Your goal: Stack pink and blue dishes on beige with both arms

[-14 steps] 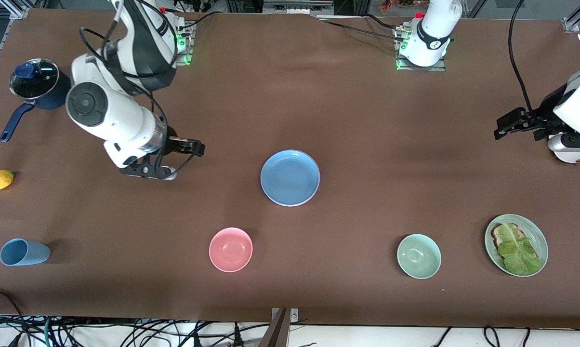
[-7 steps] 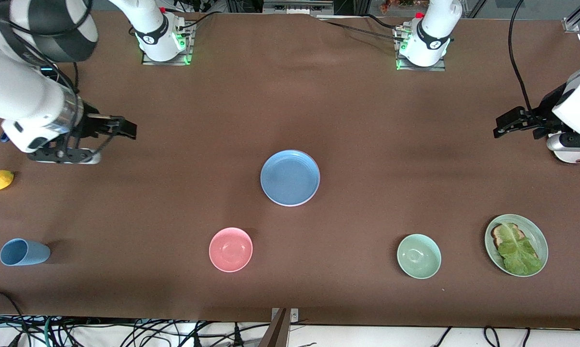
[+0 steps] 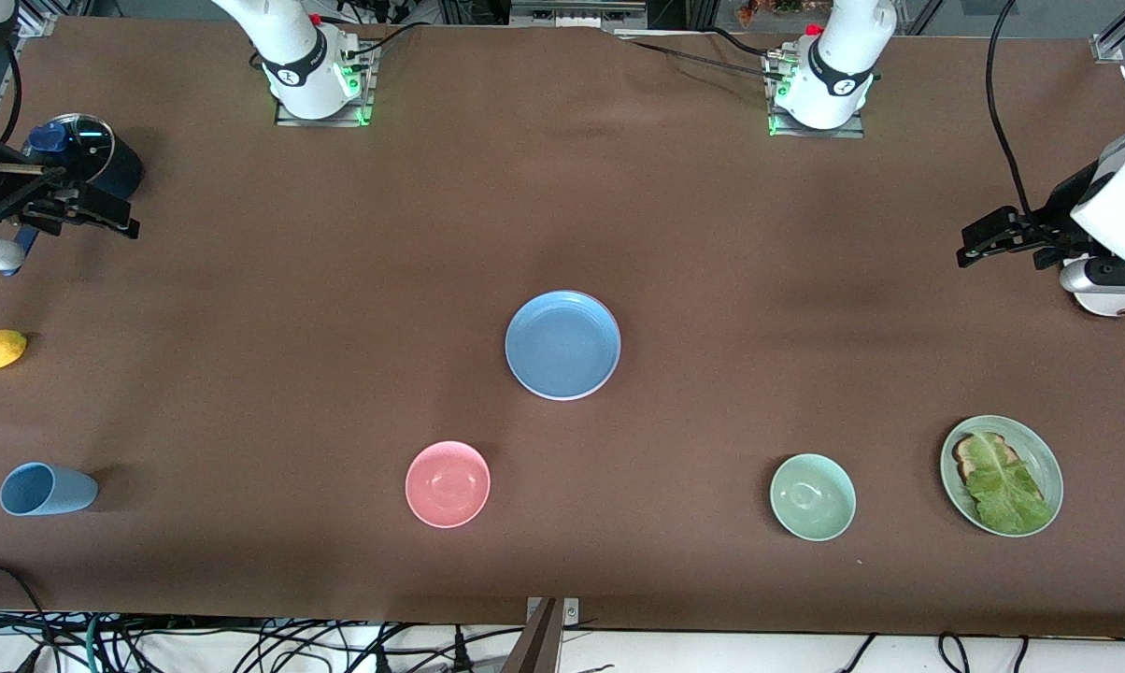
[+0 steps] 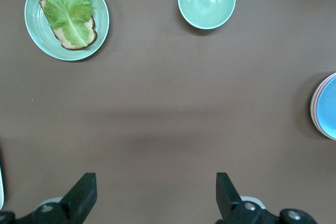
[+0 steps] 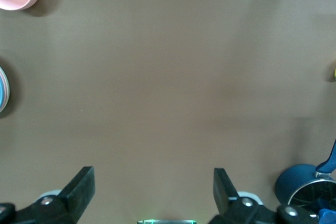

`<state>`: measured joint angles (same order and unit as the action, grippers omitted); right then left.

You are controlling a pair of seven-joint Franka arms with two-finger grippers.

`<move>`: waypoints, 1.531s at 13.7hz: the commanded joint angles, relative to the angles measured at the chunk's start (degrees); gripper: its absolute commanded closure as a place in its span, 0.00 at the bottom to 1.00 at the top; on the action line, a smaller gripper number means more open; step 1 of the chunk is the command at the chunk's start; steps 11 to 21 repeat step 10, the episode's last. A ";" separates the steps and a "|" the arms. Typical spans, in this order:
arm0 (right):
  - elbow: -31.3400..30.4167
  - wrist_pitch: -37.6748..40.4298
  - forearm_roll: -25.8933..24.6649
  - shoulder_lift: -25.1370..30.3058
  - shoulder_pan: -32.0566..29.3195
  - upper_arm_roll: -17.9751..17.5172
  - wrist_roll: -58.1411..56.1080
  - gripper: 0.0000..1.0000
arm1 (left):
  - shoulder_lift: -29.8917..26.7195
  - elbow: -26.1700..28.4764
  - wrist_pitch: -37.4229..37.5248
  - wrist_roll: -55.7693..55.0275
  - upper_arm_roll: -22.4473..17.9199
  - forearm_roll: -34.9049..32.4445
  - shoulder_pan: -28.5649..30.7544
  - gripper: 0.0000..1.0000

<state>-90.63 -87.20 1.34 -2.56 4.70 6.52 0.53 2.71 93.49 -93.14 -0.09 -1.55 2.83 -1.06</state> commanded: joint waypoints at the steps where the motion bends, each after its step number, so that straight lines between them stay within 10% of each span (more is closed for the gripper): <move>1: -3.41 -0.69 -0.73 4.14 -2.66 -1.41 -0.35 0.00 | -0.25 -0.33 0.86 -0.17 0.32 -1.34 0.10 0.00; 21: -3.32 -0.87 -0.90 3.97 -4.09 -2.92 -0.26 0.00 | -0.25 -0.15 0.86 -0.08 0.32 -1.34 0.10 0.00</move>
